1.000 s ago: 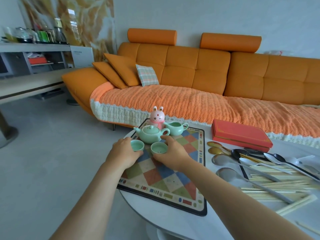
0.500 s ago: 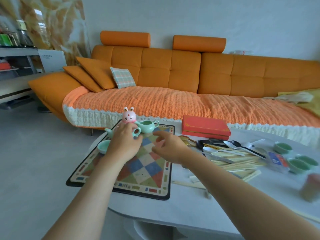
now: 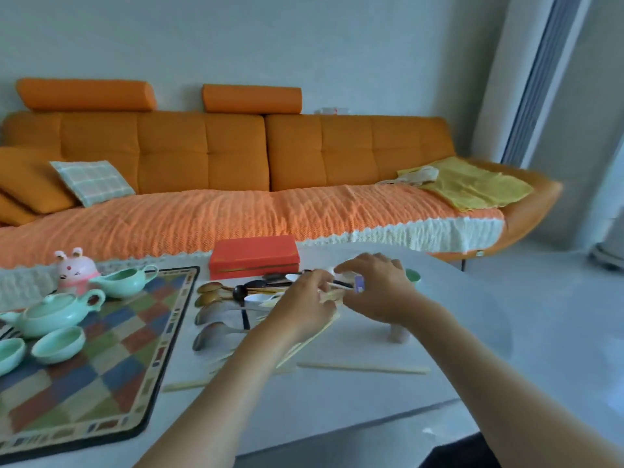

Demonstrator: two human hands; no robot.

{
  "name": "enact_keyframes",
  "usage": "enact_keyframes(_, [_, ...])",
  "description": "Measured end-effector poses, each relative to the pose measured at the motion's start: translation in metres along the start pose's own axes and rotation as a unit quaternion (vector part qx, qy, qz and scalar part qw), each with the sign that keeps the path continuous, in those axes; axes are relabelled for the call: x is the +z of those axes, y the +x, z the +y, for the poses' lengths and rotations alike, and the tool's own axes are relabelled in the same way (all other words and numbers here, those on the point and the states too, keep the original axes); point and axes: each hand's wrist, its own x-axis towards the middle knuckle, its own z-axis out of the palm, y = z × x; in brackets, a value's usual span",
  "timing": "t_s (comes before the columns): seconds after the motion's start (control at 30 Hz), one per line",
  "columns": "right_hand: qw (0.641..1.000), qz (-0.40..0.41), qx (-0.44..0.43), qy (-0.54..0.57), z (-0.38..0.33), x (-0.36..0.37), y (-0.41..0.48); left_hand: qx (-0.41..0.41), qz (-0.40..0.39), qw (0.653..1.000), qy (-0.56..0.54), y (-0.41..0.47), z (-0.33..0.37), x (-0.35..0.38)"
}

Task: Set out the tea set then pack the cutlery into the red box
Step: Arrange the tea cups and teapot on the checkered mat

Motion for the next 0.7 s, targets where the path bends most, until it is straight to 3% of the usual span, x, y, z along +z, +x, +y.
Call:
enact_keyframes(0.2, [0.991,-0.027,0.089,0.095,0.075,0.012,-0.025,0.013,-0.129,0.992,0.0,0.028,0.037,0.062])
enact_keyframes(0.3, [0.977,-0.039,0.112,0.176,0.089,0.021,-0.03,0.013,-0.153,0.988,-0.01,0.034,0.035,0.081])
enact_keyframes(0.47, [0.953,0.005,0.132,0.273,0.088,0.032,-0.022,0.011,-0.137,0.99,-0.033,0.038,0.023,0.095])
enact_keyframes(0.7, [0.916,0.013,0.115,0.385,0.068,0.043,-0.004,-0.008,-0.032,0.995,-0.095,0.031,0.002,0.069])
